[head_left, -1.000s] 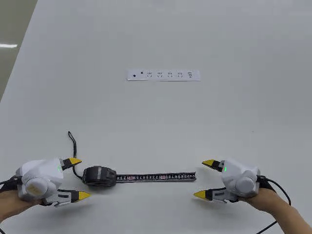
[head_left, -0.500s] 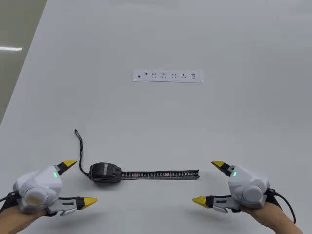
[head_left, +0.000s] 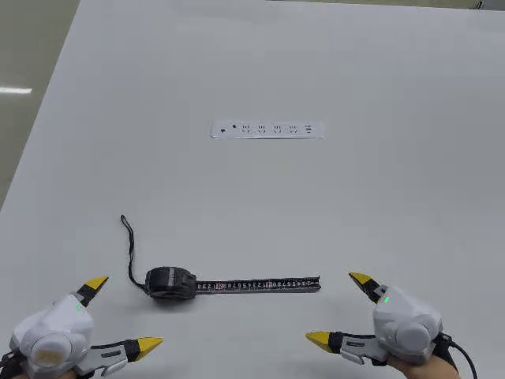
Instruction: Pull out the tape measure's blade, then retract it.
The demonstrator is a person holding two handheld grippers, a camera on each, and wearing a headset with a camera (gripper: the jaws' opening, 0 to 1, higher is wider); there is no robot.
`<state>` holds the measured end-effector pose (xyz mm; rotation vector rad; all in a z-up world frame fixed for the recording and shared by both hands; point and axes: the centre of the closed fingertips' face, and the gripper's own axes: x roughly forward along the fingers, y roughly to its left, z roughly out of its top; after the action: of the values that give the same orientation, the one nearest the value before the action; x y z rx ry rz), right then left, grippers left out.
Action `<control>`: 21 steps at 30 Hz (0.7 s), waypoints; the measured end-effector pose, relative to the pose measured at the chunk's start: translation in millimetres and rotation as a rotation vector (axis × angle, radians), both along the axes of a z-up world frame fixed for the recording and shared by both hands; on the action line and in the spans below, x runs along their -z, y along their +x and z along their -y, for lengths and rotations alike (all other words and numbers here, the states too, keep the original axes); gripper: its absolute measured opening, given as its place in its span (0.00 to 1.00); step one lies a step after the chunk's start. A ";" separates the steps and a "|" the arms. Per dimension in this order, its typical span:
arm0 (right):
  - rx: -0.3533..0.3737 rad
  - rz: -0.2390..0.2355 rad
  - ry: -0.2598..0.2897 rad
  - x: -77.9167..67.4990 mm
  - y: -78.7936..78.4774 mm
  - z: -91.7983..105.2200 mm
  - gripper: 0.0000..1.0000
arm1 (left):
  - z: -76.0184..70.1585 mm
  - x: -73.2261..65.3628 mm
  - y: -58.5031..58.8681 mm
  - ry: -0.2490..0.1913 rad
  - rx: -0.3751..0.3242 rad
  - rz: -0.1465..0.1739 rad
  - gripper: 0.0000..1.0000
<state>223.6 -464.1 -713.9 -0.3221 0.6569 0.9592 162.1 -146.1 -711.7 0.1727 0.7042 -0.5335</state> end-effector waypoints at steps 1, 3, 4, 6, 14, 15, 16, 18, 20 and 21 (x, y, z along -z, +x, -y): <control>0.004 0.002 0.000 -0.6 -0.7 0.3 0.88 | 0.3 -0.7 -0.6 -0.003 -0.007 0.001 0.92; 0.018 0.006 0.002 -1.6 -2.0 1.4 0.88 | 1.5 -3.2 -2.1 0.001 -0.013 0.014 0.94; 0.027 0.007 0.008 -2.1 -2.5 2.0 0.89 | 2.2 -5.7 -2.6 0.008 -0.016 0.027 0.97; 0.038 0.009 0.007 -2.6 -3.0 3.3 0.90 | 2.9 -7.3 -3.8 0.008 -0.021 0.031 0.99; 0.060 0.014 0.007 -4.8 -11.3 4.2 0.90 | 5.8 -17.5 -9.7 0.005 -0.063 0.049 0.99; 0.063 0.012 0.007 -5.0 -11.9 3.9 0.90 | 5.7 -17.7 -10.3 0.003 -0.071 0.046 0.99; 0.065 0.011 0.009 -5.3 -12.4 3.6 0.90 | 4.8 -17.9 -10.6 0.007 -0.081 0.045 0.99; 0.065 0.011 0.009 -5.6 -13.9 2.9 0.90 | 3.4 -19.0 -11.4 0.016 -0.101 0.048 0.99; 0.069 0.013 0.008 -6.1 -14.7 2.8 0.90 | 2.2 -21.4 -12.1 0.013 -0.128 0.056 0.99; 0.071 0.013 0.010 -6.3 -15.0 2.8 0.90 | 1.6 -21.4 -12.2 0.010 -0.137 0.057 0.99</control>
<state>208.6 -466.9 -707.6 -0.2946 0.6474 0.8914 149.8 -147.8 -690.3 0.1476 0.6581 -0.3922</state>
